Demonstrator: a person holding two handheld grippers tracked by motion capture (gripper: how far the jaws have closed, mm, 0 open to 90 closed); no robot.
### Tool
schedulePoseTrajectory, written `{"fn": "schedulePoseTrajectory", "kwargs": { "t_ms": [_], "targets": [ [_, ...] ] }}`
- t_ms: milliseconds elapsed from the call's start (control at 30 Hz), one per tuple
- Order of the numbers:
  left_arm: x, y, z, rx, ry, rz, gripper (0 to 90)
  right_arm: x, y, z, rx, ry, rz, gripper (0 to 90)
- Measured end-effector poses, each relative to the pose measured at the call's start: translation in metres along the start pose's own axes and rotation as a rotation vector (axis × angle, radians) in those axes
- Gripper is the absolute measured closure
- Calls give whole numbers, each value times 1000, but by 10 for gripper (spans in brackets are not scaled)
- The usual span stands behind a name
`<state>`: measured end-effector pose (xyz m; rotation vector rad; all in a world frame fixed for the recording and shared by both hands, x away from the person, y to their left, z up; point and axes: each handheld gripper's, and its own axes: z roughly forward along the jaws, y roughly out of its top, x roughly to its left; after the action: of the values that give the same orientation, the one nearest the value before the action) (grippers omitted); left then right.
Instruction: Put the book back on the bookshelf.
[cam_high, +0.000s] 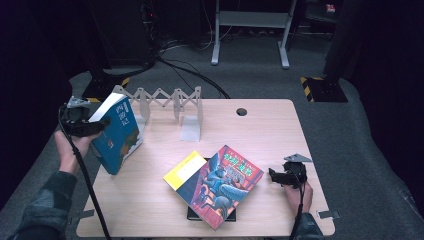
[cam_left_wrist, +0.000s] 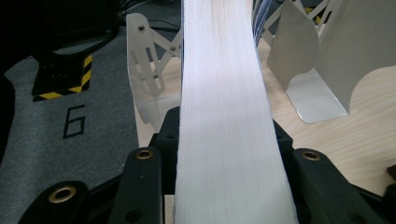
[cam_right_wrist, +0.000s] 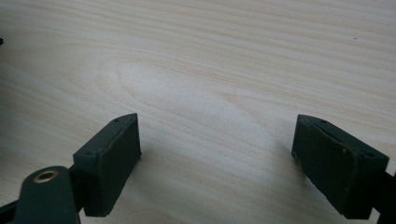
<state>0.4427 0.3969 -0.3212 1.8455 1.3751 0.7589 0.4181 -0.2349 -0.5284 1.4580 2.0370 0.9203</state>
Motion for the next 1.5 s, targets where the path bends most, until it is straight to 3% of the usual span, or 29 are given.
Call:
{"fn": "schedulePoseTrajectory", "kwargs": {
  "t_ms": [200, 400, 700, 1033, 1500],
  "targets": [
    [1, 14, -3, -20, 14, -20, 612, 0, 0, 0, -1, 0, 0, 147],
    [6, 27, 5, -33, 26, -59, 611, 0, 0, 0, 1, -1, 5, 147],
    [14, 44, 23, -58, 84, -123, 611, 0, 0, 0, 1, 0, 1, 147],
    [18, 51, 45, -64, 147, -192, 611, 0, 0, 0, -3, 6, 5, 148],
    [19, 59, 73, -84, 202, -249, 610, 0, 0, 0, -2, 4, -2, 148]
  ]
}}
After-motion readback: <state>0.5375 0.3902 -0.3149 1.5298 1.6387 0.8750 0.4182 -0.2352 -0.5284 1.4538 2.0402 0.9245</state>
